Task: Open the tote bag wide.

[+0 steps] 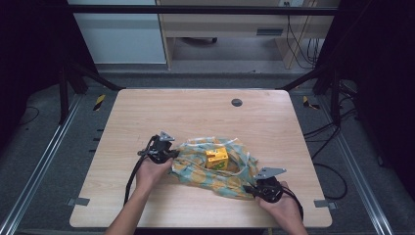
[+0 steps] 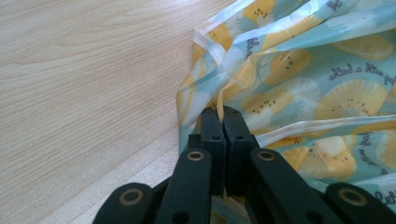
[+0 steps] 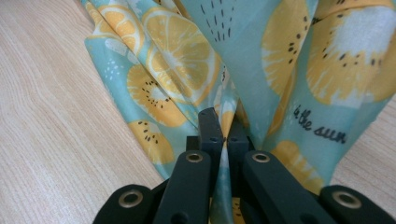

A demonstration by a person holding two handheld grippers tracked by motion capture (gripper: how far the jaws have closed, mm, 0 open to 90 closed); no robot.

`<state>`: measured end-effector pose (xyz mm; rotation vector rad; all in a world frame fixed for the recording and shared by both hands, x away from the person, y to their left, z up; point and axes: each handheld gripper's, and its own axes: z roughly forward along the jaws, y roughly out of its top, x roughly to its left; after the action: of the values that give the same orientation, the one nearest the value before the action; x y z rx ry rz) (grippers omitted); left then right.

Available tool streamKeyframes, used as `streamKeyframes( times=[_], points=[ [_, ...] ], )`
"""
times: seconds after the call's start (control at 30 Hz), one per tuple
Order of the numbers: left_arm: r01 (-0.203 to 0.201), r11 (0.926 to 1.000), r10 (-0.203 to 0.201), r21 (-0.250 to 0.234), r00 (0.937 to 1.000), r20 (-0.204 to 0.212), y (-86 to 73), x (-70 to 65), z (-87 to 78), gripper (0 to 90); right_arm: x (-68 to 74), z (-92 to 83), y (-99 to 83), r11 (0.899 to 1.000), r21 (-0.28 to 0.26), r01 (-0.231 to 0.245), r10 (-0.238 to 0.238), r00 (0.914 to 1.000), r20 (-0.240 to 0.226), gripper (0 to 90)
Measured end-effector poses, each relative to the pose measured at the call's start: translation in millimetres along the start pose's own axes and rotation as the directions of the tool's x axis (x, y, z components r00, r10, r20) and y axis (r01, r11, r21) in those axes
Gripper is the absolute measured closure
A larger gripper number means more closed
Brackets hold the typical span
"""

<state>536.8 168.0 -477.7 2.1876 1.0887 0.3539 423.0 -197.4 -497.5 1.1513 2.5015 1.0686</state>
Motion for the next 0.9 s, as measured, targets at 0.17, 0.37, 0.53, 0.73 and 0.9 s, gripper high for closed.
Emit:
streamKeyframes(
  times=[0.17, 0.37, 0.53, 0.73, 0.9],
  points=[
    [-0.003, 1.0, 0.003, 0.0, 1.0, -0.002, 0.4, 0.6, 0.3, 88.9, 1.1, -1.6, -0.6, 1.0, 0.002, -0.003, 0.003, 1.0, 0.0, 90.0],
    [-0.016, 0.9999, 0.016, -0.002, 0.9998, -0.014, 0.5, 1.3, -0.9, 88.8, 2.2, -3.1, -0.5, 1.0, -0.004, 0.0, 0.0, 1.0, 0.007, 90.0],
    [-0.017, 0.9999, 0.017, -0.001, 0.9998, -0.014, -0.4, 3.0, -1.0, 88.9, 3.5, -4.0, -0.7, 1.0, 0.001, 0.005, -0.005, 1.0, 0.008, 90.0],
    [-0.016, 0.9999, 0.016, 0.0, 0.9998, -0.015, -0.5, 3.2, -0.2, 89.0, 3.3, -5.2, -1.1, 1.0, -0.004, 0.005, -0.005, 1.0, 0.006, 90.0],
    [-0.043, 0.9989, 0.043, -0.018, 0.9988, -0.023, -1.0, -1.4, -1.7, 85.0, 2.4, -6.2, -1.3, 1.0, -0.018, 0.006, -0.006, 0.9998, 0.022, 89.1]
  ],
)
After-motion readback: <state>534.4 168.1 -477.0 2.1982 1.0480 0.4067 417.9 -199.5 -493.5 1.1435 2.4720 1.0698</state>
